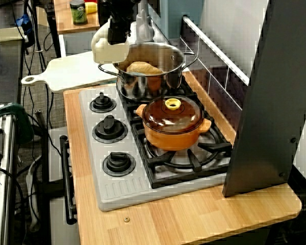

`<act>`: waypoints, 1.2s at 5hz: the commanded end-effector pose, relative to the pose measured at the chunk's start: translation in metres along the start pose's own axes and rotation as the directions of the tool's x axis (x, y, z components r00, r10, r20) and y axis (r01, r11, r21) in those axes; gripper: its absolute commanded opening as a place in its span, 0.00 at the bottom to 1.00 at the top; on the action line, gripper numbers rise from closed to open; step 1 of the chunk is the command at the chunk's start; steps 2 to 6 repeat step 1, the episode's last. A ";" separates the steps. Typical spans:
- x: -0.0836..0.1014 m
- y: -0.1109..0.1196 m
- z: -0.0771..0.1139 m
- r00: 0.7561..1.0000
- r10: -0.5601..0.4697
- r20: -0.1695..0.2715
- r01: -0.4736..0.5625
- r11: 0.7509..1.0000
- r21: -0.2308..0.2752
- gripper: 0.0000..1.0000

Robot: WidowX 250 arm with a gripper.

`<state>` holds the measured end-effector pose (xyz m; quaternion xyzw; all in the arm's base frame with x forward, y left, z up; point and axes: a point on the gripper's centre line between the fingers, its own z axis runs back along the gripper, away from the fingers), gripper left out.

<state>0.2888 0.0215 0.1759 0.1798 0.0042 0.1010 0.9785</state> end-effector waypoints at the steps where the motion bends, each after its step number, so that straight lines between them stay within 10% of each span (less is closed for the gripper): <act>1: 0.001 0.001 0.016 0.995 0.002 0.100 0.000 1.000 -0.017 0.00; 6: 0.001 0.001 0.016 0.995 0.002 0.100 0.000 1.000 -0.017 0.00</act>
